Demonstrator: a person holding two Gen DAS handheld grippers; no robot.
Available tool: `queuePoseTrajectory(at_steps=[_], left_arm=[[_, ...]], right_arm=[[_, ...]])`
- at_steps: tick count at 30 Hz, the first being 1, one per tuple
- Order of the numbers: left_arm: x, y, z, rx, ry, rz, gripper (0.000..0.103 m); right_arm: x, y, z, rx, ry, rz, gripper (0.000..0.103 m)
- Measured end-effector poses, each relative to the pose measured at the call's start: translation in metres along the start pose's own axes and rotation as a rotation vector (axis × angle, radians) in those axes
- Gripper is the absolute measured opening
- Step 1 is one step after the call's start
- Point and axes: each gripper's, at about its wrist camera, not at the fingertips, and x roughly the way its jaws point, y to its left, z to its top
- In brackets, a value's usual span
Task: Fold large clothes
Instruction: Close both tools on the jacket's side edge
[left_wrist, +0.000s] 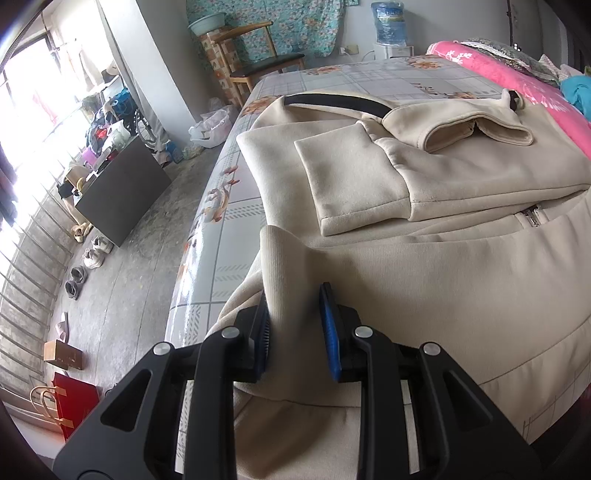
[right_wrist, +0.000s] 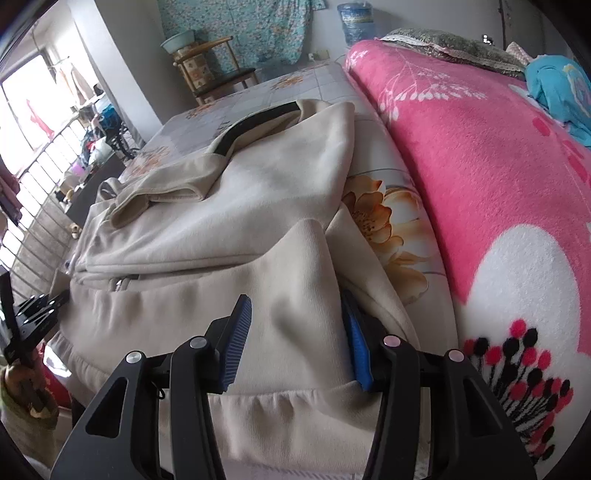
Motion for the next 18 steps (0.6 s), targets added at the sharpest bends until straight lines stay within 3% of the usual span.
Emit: queuePoseTrajectory(at_steps=[4, 13, 15, 18], left_arm=[[0.000, 0.001, -0.001, -0.008, 0.002, 0.005, 0.024], [-0.001, 0.001, 0.000, -0.014, 0.000, -0.002, 0.024], [-0.001, 0.001, 0.000, -0.017, 0.001, -0.004, 0.024], [-0.001, 0.001, 0.000, -0.022, 0.004, -0.003, 0.025]], right_arm=[[-0.003, -0.001, -0.002, -0.028, 0.021, 0.030, 0.048], [0.018, 0.008, 0.018, -0.072, 0.043, -0.012, 0.048], [0.017, 0.015, 0.015, -0.106, 0.043, -0.056, 0.045], [0.012, 0.022, 0.010, -0.152, 0.042, -0.128, 0.031]])
